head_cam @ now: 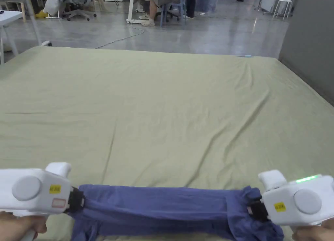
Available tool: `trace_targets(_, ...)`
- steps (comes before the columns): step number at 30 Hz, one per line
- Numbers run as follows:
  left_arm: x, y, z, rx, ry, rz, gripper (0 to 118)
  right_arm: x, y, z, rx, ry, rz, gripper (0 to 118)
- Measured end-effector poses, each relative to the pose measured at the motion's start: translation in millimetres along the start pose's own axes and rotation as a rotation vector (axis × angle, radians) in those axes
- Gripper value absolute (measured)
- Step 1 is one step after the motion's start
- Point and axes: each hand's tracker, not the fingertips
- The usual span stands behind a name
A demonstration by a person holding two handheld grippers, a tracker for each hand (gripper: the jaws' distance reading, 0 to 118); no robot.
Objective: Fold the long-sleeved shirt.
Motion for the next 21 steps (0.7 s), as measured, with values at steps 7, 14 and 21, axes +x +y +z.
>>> trace_targets(7, 7.5, -22.4, -44.4, -0.052, 0.027, 0.003, 0, -6.1, -0.4, -27.2, -0.060, -0.047, 0.020, 20)
trace_targets(14, 8.9, -7.8, -0.5, 0.028, -0.008, 0.002, 116, 15.1, 11.5, 35.6, 0.079, -0.021, -0.085, 97)
trace_targets(21, 27.8, 24.0, 46.7, 0.229, 0.016, -0.078, 0, 19.5, 40.0, 75.0, 0.186, -0.111, -0.166, 0)
